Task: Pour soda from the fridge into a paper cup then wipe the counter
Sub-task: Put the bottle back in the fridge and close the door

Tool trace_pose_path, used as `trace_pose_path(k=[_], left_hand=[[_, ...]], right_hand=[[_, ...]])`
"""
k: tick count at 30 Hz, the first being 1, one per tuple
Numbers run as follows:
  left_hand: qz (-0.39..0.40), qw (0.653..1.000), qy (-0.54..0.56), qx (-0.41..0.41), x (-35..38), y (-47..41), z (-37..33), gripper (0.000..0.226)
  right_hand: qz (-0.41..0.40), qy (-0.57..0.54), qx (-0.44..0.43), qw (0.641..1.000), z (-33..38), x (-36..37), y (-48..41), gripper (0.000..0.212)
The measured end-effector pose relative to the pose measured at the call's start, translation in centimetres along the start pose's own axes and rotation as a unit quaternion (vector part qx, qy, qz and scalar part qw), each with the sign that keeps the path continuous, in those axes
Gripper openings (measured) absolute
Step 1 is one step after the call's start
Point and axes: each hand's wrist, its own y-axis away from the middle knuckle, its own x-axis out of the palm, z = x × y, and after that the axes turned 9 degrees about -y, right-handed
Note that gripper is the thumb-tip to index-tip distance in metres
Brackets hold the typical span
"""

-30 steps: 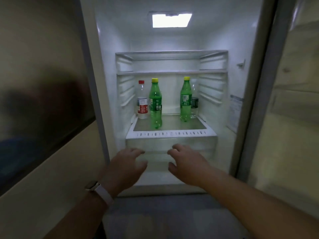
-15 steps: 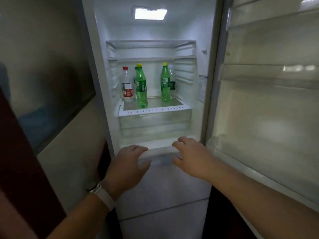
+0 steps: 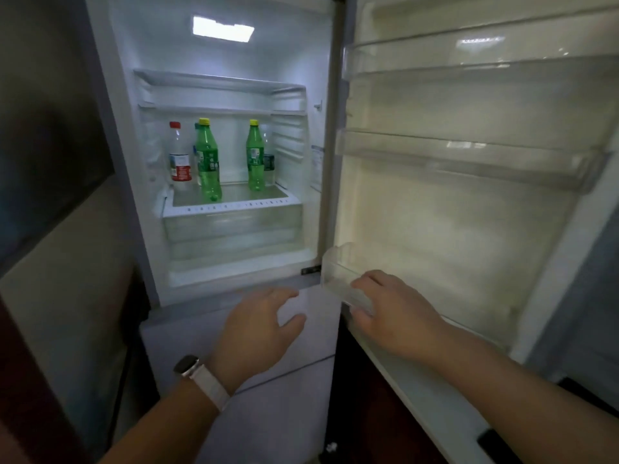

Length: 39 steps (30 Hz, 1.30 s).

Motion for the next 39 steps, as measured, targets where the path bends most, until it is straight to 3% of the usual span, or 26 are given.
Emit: trace_pose_path(k=[9,13,15,22,27,32,39], left_hand=[[0.022,0.994,0.024,0.104,4.5,-2.7,-10.2,0.048],[0.041,0.99,0.045,0.125,6.3,-3.9,-15.8,0.065],[0.029,0.989,0.047,0.14,7.3,-4.3,-18.7,0.073],[-0.061,0.977,0.107,0.173,10.3,-4.8,-28.8,0.042],[-0.113,0.97,0.11,0.183,12.0,-4.6,-34.5,0.043],[-0.141,0.972,0.076,0.17,13.7,-4.5,-38.6,0.053],[-0.119,0.982,0.012,0.149,16.5,-4.4,-40.4,0.076]], right_hand=[[-0.042,-0.006,0.069,0.997,-8.5,-4.0,7.0,0.048],[-0.065,-0.002,0.083,0.994,-13.3,-6.3,9.7,0.049],[-0.075,-0.009,0.089,0.993,-15.5,-7.7,11.0,0.047],[-0.163,-0.065,0.073,0.982,-23.6,-11.8,15.7,0.037],[-0.226,-0.104,0.056,0.967,-28.9,-13.6,17.1,0.039],[-0.219,-0.194,0.05,0.955,-31.7,-15.1,16.2,0.062],[-0.133,-0.329,0.041,0.934,-32.9,-13.8,13.8,0.078]])
